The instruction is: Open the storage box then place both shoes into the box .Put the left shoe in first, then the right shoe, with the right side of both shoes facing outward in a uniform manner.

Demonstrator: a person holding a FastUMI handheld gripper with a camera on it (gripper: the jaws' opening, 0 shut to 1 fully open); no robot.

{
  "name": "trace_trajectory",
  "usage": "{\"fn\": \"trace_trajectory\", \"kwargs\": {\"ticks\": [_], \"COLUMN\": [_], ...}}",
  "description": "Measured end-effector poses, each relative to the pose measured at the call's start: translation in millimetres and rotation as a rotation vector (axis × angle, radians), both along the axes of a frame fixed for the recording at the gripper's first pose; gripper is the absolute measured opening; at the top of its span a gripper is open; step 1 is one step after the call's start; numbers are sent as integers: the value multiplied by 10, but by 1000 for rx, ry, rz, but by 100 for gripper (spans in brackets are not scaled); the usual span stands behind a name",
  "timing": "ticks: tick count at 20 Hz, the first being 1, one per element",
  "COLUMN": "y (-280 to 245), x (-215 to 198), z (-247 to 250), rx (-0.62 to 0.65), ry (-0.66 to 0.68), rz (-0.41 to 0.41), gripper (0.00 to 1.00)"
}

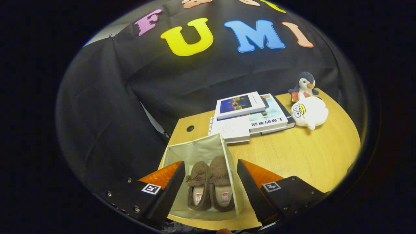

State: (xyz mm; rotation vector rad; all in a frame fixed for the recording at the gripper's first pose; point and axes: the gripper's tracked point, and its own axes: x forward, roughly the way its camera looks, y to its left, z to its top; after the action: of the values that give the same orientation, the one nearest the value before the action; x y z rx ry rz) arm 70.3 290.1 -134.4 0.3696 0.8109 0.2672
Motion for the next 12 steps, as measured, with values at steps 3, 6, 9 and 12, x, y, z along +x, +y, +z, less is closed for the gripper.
{"fn": "trace_trajectory", "kwargs": {"ticks": [3,6,9,12], "y": [-301,-655,-1044,-1468], "x": [-9,-31,-48,-101], "z": [253,451,640,791], "rx": [-21,-57,-81,-119], "ry": [-73,-131,-185,-236], "rz": [1,-8,-30,-55], "gripper": [98,97,98,98]}}
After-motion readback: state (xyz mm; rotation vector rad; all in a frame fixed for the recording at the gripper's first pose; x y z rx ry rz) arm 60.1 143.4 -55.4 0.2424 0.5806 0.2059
